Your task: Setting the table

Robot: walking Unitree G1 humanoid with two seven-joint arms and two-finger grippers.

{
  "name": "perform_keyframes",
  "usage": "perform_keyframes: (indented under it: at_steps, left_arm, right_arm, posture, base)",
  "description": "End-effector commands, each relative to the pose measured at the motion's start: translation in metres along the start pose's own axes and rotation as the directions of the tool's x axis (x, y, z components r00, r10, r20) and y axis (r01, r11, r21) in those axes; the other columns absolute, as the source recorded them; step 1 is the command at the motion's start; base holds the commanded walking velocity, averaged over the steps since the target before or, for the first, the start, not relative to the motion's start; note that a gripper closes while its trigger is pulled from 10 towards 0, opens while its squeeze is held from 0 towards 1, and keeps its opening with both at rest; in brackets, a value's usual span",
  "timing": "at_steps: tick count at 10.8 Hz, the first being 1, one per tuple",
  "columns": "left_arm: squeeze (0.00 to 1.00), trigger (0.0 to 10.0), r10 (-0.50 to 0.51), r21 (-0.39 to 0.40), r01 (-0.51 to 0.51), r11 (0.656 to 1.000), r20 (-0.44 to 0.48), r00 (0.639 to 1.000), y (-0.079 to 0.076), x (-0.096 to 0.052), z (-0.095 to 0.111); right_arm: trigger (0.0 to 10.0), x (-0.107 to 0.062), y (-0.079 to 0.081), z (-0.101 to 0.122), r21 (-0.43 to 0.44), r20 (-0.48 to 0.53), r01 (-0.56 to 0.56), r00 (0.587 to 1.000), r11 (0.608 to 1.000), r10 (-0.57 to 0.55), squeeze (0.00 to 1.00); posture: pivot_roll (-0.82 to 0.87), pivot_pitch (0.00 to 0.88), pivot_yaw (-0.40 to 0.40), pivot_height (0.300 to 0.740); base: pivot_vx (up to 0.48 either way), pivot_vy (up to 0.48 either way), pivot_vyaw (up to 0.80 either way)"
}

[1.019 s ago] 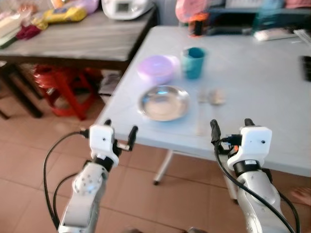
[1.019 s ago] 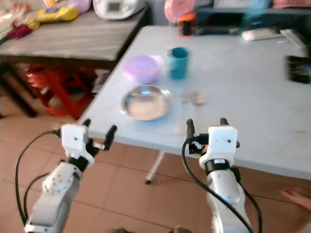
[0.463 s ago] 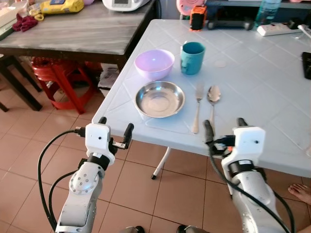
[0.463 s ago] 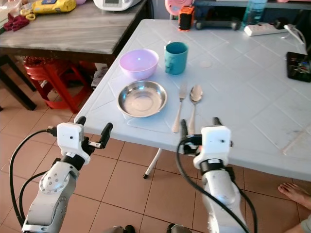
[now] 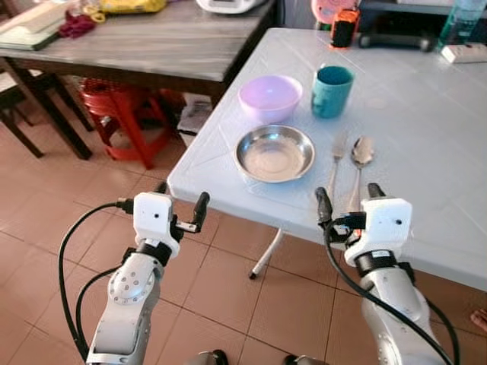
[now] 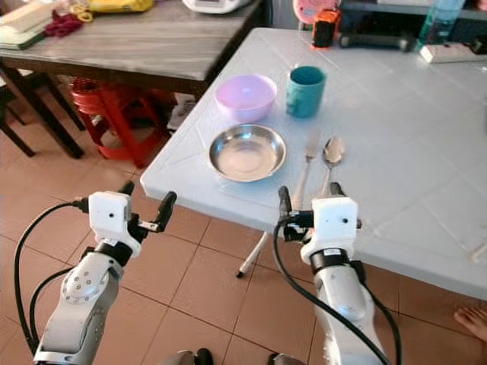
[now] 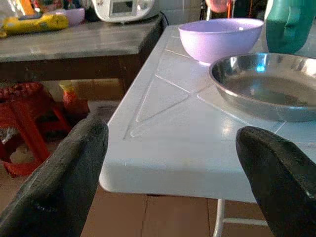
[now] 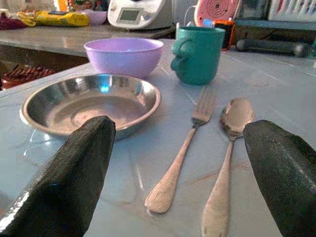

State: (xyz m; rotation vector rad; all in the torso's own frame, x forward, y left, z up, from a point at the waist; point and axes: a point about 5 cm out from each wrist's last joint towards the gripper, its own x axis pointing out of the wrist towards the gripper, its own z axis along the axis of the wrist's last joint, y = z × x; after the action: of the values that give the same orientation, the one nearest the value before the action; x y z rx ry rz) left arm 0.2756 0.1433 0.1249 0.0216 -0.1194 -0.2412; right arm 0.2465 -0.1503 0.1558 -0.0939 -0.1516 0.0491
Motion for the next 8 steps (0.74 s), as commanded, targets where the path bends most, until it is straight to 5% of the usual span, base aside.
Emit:
perform_keyframes:
  at_steps: [1, 8]
  left_arm:
    - [0.0, 10.0, -0.009, 0.03, 0.008, 1.0, 0.035, 0.999, -0.0001, 0.0019, 0.0091]
    - [0.0, 10.0, -0.041, 0.012, 0.041, 0.999, 0.036, 0.998, -0.0032, 0.003, 0.0084]
  right_arm:
    - [10.0, 0.0013, -0.0008, 0.0083, 0.004, 0.035, -0.001, 0.999, 1.0, 0.001, 0.0]
    - [10.0, 0.0019, 0.0013, 0.0117, -0.017, 0.054, -0.03, 0.998, 0.999, 0.031, 0.0]
  posture:
    - [-0.07, 0.154, 0.098, 0.74]
    - [-0.08, 0.151, 0.101, 0.74]
  base:
    - [0.0, 0.0, 0.0]
    - [0.0, 0.0, 0.0]
